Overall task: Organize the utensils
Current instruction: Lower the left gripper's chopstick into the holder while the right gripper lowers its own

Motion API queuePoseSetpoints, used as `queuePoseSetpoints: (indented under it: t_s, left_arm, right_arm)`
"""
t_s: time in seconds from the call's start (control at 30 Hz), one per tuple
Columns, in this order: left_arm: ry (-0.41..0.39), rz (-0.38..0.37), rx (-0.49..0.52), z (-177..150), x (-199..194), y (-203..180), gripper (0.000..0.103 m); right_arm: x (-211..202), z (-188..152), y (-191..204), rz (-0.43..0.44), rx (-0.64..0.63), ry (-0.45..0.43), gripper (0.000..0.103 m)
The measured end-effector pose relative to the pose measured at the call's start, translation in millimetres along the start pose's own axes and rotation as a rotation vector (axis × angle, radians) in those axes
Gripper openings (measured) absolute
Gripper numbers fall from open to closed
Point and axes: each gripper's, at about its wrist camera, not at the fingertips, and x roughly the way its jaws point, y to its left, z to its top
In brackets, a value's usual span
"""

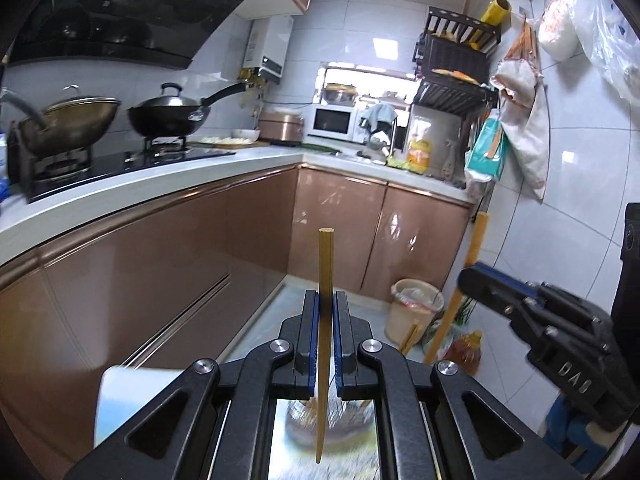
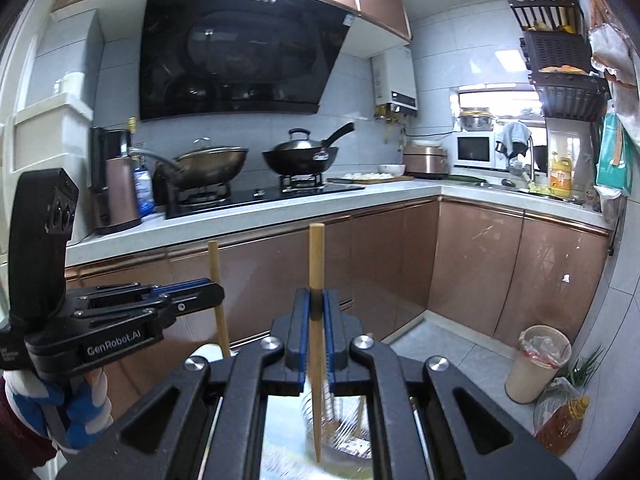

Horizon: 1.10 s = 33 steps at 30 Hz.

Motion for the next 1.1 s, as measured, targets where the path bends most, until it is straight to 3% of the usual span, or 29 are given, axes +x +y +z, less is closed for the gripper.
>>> queuePoseSetpoints:
  t_s: [0.2,0.47,0.9,1.1]
  left_arm:
    - [-0.011,-0.017,-0.022,-1,55,-5,0.006]
    - [-0.005,0.014,-0.032,-30,106,2,0.006]
    - [0.072,0.022,-0.081,-74,139,13,0.006]
    - [0.055,0.065,-0.075,-85,137,16,0.006]
  right_arm:
    - [36,-13,-30,-0.023,0.032,0.000,0.006]
    - [74,-52,-57,-0.039,0.082,0.030,0.006]
    - [98,-99,-66,-0.048,0.095,0.103,0.006]
    - [100,-118,-70,-0.059,0.110,0.133,0.006]
